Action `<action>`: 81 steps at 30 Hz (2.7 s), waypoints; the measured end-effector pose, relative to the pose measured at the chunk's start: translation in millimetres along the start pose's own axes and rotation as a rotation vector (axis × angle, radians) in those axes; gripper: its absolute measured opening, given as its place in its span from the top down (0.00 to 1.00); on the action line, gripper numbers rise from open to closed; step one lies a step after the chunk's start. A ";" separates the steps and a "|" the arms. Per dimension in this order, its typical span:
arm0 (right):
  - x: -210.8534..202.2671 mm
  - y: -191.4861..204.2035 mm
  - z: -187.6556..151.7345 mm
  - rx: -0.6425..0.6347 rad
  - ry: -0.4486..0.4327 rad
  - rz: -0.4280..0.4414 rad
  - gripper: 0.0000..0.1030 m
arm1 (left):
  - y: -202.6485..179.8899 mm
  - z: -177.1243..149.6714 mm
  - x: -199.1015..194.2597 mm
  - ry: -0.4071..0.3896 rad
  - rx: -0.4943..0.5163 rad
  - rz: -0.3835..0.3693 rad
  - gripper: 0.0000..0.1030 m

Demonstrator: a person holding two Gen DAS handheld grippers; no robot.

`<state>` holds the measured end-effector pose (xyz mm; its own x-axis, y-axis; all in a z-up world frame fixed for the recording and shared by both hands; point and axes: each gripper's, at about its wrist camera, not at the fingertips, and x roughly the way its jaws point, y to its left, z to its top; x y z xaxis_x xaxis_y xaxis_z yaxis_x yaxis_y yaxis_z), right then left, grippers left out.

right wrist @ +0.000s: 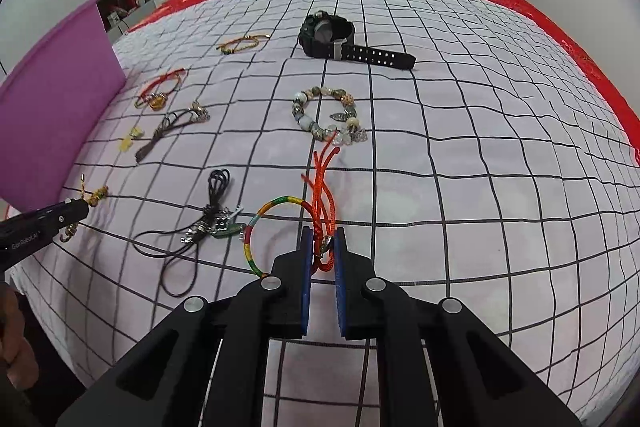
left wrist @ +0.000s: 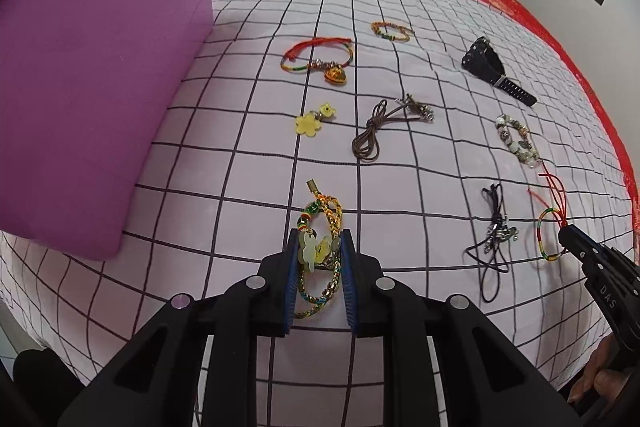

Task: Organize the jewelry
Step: 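Carry both bracelets to the purple tub and open both tools inside, then move both tools back over the remaining jewelry on the bed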

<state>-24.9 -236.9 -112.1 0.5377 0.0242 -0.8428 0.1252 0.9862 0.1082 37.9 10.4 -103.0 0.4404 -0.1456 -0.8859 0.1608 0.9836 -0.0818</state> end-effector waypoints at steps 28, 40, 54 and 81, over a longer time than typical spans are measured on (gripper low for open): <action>-134.7 146.5 126.1 -0.172 -0.245 0.294 0.90 | 54.7 104.7 -179.4 -0.273 -0.050 0.020 0.81; -111.8 290.1 178.0 -0.352 -0.199 0.421 0.90 | 183.4 131.7 -197.5 -0.290 -0.182 0.217 0.81; -42.7 384.5 180.3 -0.452 -0.019 0.452 0.90 | 253.7 121.3 -142.7 -0.176 -0.270 0.298 0.79; -84.0 353.1 168.9 -0.445 -0.120 0.369 0.45 | 246.8 104.0 -171.2 -0.229 -0.307 0.331 0.13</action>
<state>114.9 81.7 85.9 0.5733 0.3855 -0.7230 -0.4357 0.8907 0.1295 94.0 267.0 76.0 0.6122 0.1934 -0.7667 -0.2718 0.9620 0.0256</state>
